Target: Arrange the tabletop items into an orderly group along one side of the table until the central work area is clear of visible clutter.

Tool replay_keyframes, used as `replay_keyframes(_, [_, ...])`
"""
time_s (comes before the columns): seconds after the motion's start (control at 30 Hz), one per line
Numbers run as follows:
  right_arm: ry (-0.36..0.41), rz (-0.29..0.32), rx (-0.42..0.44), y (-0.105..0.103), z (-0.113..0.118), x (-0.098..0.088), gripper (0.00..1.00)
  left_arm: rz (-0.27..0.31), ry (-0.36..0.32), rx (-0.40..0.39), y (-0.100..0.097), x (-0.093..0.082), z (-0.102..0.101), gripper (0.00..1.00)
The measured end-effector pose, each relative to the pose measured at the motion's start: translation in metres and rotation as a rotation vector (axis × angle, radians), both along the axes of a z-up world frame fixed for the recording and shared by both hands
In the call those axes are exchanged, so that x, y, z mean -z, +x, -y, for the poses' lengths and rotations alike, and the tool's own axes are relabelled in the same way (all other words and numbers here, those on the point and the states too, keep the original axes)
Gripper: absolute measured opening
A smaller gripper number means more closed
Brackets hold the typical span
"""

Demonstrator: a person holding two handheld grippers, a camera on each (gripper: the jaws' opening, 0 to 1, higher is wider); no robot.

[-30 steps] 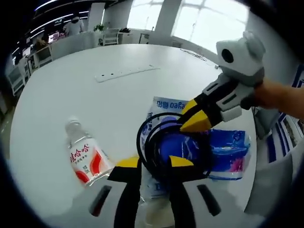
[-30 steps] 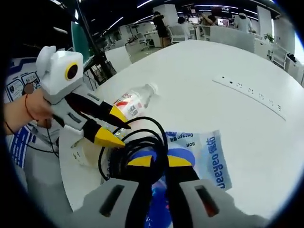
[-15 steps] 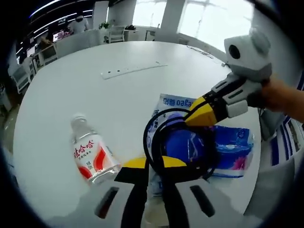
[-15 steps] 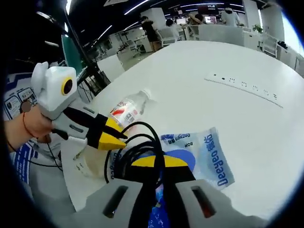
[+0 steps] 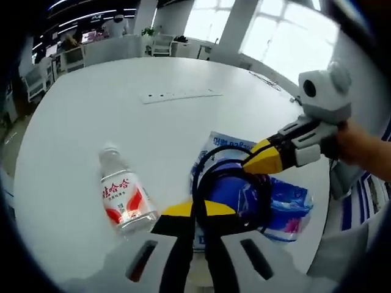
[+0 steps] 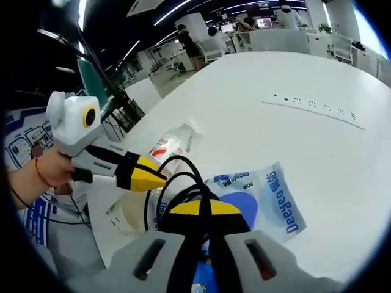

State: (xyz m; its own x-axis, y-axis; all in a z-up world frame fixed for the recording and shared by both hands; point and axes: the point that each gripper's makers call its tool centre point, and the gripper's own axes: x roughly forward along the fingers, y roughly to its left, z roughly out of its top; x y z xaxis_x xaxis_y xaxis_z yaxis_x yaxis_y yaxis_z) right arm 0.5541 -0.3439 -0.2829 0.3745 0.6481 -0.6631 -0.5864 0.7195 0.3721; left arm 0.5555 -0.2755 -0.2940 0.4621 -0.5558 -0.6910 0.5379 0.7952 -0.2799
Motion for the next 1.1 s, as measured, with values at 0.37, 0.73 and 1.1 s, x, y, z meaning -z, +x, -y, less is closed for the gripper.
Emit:
replay_keyframes(0.37, [0.031, 0.028, -0.011, -0.003, -0.004, -0.019, 0.00, 0.024, -0.031, -0.030, 0.000, -0.017, -0.002, 0.00])
replay_keyframes(0.73, [0.049, 0.075, -0.035, -0.006, -0.007, -0.043, 0.00, 0.061, -0.082, -0.073, -0.001, -0.043, -0.007, 0.00])
replay_keyframes(1.1, [0.065, 0.122, -0.055, -0.012, -0.010, -0.074, 0.00, 0.105, -0.112, -0.097, -0.007, -0.070, -0.007, 0.00])
